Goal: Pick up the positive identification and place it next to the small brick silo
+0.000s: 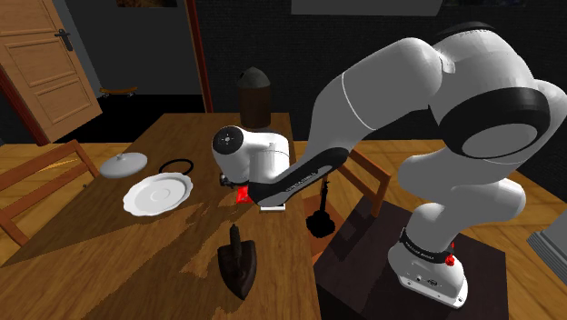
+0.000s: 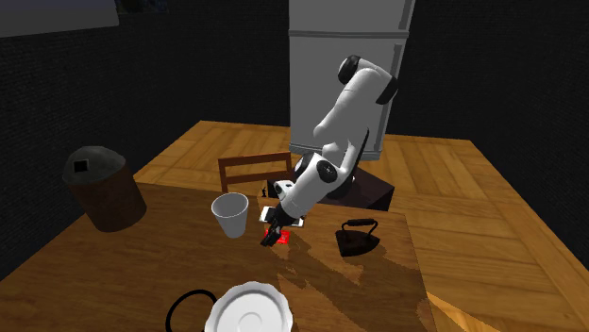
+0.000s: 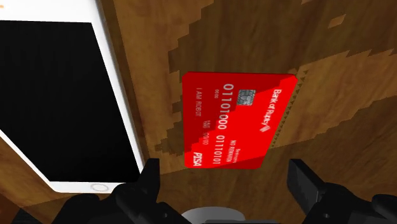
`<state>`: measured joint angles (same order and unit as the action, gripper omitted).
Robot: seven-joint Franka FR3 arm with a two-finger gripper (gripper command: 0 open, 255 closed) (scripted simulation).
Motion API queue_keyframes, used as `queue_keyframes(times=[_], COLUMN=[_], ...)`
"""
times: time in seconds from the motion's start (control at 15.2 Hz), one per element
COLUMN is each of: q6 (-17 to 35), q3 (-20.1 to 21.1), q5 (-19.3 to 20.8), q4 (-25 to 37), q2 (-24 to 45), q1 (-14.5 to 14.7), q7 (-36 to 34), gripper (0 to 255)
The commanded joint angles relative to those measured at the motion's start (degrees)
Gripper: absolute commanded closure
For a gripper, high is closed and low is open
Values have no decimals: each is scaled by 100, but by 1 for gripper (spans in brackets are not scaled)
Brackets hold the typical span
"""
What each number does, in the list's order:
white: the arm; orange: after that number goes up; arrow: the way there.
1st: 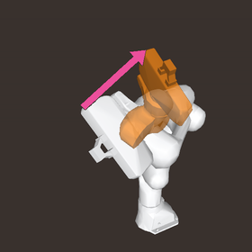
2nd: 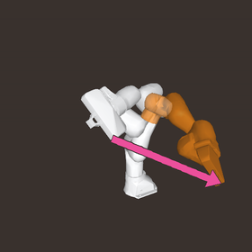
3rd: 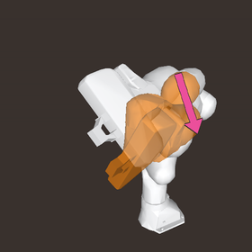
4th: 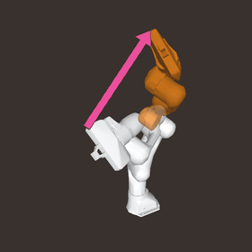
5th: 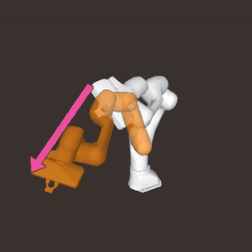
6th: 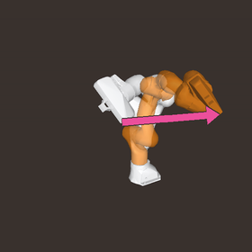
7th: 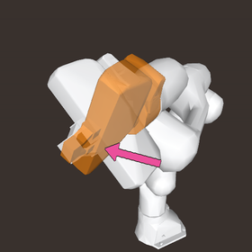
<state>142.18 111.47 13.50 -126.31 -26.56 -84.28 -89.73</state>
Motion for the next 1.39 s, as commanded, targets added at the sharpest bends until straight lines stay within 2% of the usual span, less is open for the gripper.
queue_keyframes(times=[0.0, 0.59, 1.32], q6=[0, 1, -754], q3=[0, 1, -844], q5=[0, 0, 429], q4=[0, 0, 248], q2=[0, 0, 598], q1=[0, -2, 804], q7=[0, 0, 28], gripper=[255, 255, 255])
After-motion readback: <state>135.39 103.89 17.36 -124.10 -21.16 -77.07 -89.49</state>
